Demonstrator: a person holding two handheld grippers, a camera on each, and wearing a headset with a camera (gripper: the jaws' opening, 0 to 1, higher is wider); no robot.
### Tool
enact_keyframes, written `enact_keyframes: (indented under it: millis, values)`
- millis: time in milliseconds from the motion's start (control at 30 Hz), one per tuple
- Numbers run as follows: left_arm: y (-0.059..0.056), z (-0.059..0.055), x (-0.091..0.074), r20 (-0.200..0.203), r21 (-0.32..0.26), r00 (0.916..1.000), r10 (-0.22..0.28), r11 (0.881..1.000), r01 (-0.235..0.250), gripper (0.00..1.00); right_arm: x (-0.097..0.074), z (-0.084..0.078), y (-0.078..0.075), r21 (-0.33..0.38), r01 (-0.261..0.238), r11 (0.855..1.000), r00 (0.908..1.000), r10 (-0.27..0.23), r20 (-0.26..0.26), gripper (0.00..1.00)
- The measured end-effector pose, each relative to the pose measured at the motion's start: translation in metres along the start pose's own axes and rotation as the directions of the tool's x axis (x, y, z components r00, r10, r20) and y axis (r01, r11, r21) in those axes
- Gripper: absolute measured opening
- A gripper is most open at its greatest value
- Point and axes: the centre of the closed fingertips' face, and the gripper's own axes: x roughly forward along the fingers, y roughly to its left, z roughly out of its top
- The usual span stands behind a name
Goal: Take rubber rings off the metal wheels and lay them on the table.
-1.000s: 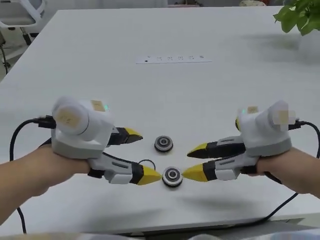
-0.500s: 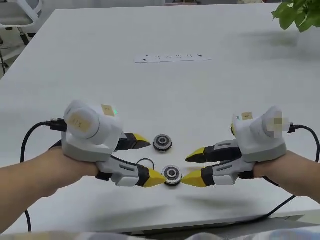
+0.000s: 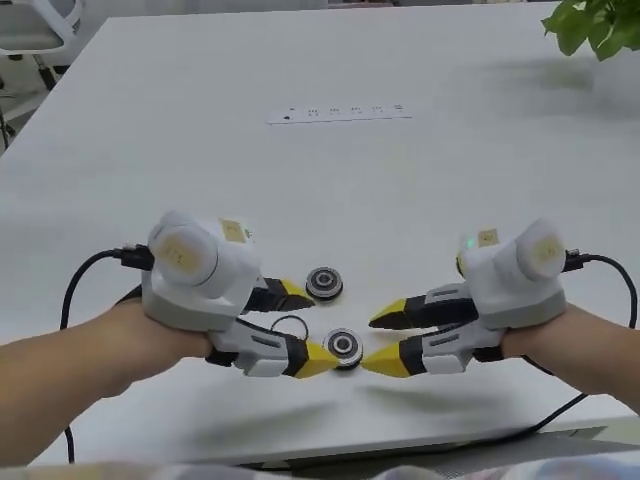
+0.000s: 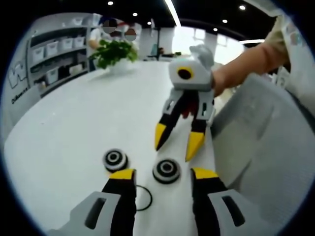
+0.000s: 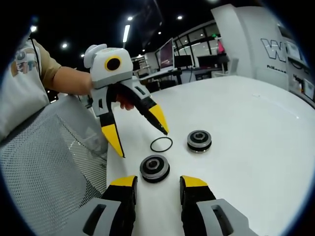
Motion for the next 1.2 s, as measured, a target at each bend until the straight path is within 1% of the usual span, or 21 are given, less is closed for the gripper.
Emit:
enact_keyframes:
  millis: [167, 300, 467, 667, 867, 1033, 1200]
  values:
    - [-0.003, -0.001, 0.004, -0.002, -0.002, 0.9999, -0.015, 1.000, 0.015, 0.41, 0.002, -0.001, 0.002, -0.005, -0.010, 1.000, 0.9999, 0.010, -0.003, 0.32]
    - [-0.005, -0.004, 0.007, -0.012, 0.008, 0.9997, -0.021, 1.000, 0.021, 0.39, 0.004, -0.002, 0.003, -0.010, -0.013, 1.000, 0.9999, 0.013, -0.007, 0.31]
    - [-0.006, -0.005, 0.010, -0.008, 0.004, 0.9997, -0.022, 1.000, 0.022, 0.35, 0.005, -0.003, 0.002, -0.015, -0.016, 1.000, 0.9998, 0.016, -0.011, 0.30]
    - [-0.007, -0.003, 0.014, 0.001, 0.013, 0.9998, -0.018, 1.000, 0.018, 0.30, 0.007, -0.004, 0.003, -0.020, -0.020, 1.000, 0.9997, 0.020, -0.017, 0.29]
    - [-0.009, -0.005, 0.020, -0.008, 0.028, 0.9998, -0.019, 0.999, 0.019, 0.27, 0.008, -0.003, 0.003, -0.014, -0.021, 1.000, 0.9997, 0.020, -0.014, 0.29]
    - [-0.010, -0.005, 0.023, -0.012, 0.043, 0.9998, -0.018, 0.999, 0.019, 0.24, 0.008, -0.005, 0.004, -0.014, -0.023, 1.000, 0.9996, 0.023, -0.018, 0.28]
    - [-0.007, -0.004, 0.024, -0.007, 0.046, 1.0000, -0.004, 0.999, 0.004, 0.20, 0.008, -0.004, 0.004, -0.013, -0.022, 1.000, 0.9997, 0.021, -0.015, 0.28]
